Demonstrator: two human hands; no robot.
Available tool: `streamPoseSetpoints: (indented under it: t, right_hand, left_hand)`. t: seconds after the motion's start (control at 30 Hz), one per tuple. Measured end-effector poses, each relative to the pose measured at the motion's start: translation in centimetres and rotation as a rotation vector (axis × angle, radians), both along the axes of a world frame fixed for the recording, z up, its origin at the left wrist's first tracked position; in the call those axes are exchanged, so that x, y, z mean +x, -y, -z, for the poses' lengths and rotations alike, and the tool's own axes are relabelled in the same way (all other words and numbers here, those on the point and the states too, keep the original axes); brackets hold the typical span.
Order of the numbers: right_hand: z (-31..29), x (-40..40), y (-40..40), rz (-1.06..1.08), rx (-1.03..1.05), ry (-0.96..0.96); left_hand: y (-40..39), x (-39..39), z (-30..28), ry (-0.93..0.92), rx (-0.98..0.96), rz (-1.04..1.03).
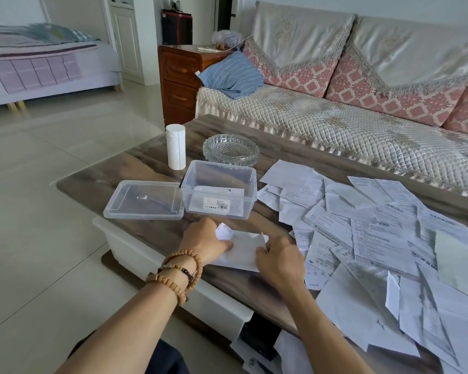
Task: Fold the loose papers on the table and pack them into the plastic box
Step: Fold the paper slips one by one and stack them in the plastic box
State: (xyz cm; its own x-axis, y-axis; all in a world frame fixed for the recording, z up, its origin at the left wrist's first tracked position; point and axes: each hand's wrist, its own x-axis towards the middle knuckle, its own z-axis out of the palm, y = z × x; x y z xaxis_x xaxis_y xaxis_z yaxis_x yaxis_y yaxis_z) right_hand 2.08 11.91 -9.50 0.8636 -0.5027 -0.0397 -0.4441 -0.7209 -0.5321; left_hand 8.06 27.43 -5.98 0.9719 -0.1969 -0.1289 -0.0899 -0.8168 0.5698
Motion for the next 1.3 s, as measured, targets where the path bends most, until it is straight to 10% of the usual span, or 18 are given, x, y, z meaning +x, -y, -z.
streamPoseSetpoints:
  t: [0.87, 1.07, 1.3]
  right_hand:
    - [-0.2, 2.5, 1.9, -0.002, 0.013, -0.106]
    - [-0.3, 2.6, 1.7, 0.007, -0.034, -0.130]
    - [-0.9, 2.5, 1.1, 0.016, -0.106, -0.148]
  left_hand:
    - [-0.2, 0.6, 2.3, 0.502, 0.350, -0.052]
    - [0.2, 0.7, 3.9, 0.692, 0.238, 0.444]
    - [-3.0, 1.3, 5.7, 0.667, 0.211, 0.551]
